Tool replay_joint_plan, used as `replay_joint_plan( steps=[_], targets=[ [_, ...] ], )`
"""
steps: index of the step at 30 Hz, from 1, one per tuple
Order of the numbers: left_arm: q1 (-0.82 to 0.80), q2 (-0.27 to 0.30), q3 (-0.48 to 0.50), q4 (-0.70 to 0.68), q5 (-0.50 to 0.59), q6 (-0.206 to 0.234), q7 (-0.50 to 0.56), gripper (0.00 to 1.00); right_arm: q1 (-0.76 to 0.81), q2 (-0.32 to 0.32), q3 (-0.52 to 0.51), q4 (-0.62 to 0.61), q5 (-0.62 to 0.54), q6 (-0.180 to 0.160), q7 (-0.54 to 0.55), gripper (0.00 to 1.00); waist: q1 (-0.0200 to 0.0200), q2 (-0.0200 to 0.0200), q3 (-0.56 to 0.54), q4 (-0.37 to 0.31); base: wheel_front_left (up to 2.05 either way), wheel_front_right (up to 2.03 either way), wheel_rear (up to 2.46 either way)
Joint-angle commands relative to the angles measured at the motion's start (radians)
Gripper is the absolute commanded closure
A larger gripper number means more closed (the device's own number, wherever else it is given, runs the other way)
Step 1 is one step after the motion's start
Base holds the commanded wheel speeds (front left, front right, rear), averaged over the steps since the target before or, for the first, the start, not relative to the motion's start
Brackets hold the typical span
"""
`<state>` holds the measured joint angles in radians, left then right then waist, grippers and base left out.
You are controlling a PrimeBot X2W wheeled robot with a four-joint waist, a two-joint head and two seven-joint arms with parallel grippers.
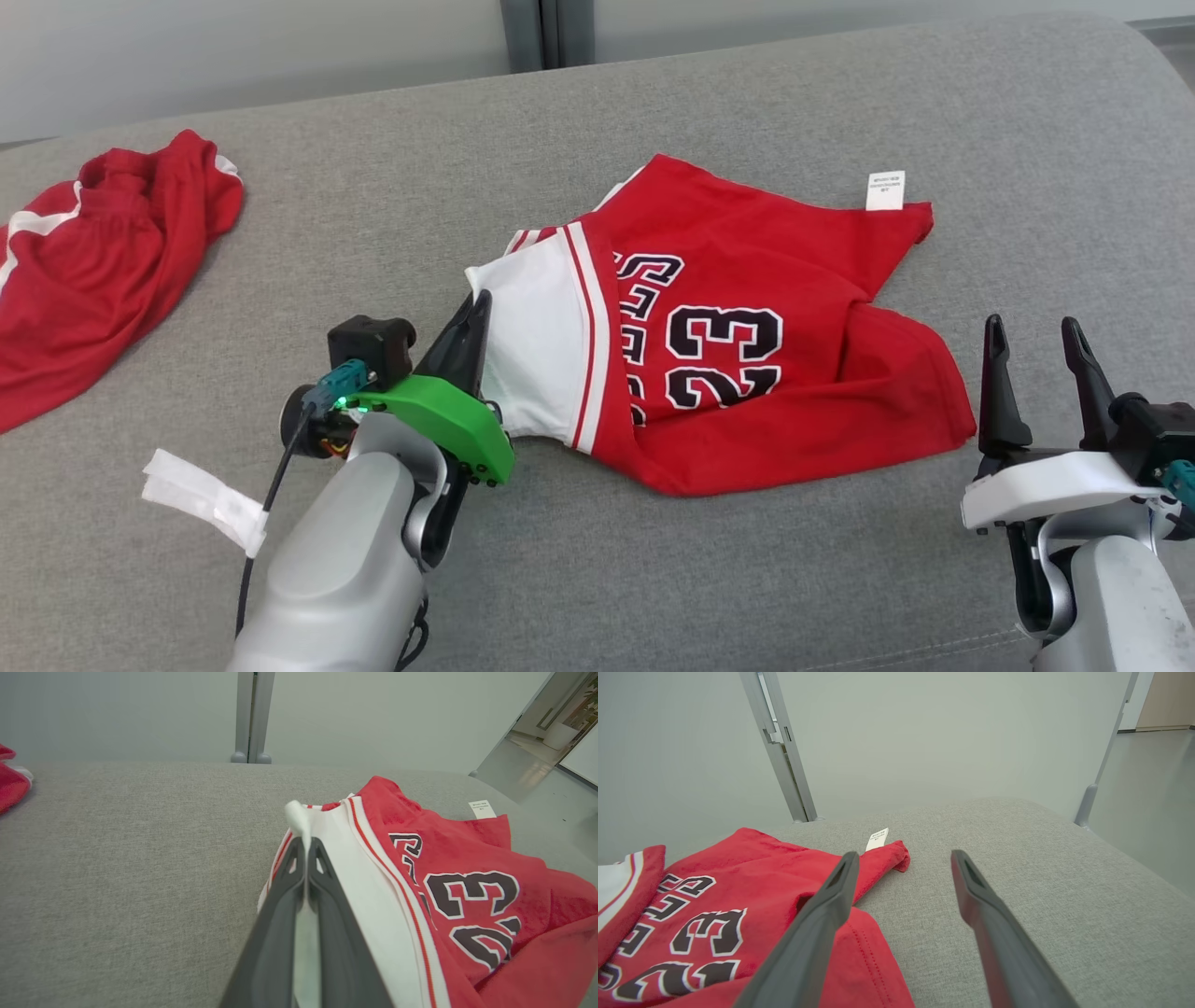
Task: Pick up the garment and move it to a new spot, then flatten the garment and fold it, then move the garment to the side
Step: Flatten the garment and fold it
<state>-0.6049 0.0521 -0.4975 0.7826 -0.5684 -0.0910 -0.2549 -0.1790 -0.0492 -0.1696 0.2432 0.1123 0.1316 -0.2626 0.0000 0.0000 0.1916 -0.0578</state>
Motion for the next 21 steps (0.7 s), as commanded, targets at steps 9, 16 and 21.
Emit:
replay_joint_plan(
  steps=[9, 16, 21],
  targets=[
    [0.137, 0.08, 0.12, -0.17, 0.014, 0.106, -0.01, 1.0, 0.023, -0.002, -0.031, -0.001, -0.013, -0.002, -0.003, 0.0, 0.0, 0.0, -0.035, 0.073, 0.0, 0.0, 0.0],
    [0.3, 0.098, 0.2, -0.291, 0.01, 0.174, -0.01, 1.0, 0.023, -0.002, -0.045, -0.001, -0.023, -0.002, -0.003, 0.0, 0.0, 0.0, -0.037, 0.106, 0.0, 0.0, 0.0],
    [0.394, 0.091, 0.234, -0.323, 0.005, 0.214, -0.01, 1.0, 0.014, -0.002, -0.05, 0.005, -0.026, -0.002, -0.003, 0.0, 0.0, 0.0, -0.031, 0.113, 0.0, 0.0, 0.0]
  ],
)
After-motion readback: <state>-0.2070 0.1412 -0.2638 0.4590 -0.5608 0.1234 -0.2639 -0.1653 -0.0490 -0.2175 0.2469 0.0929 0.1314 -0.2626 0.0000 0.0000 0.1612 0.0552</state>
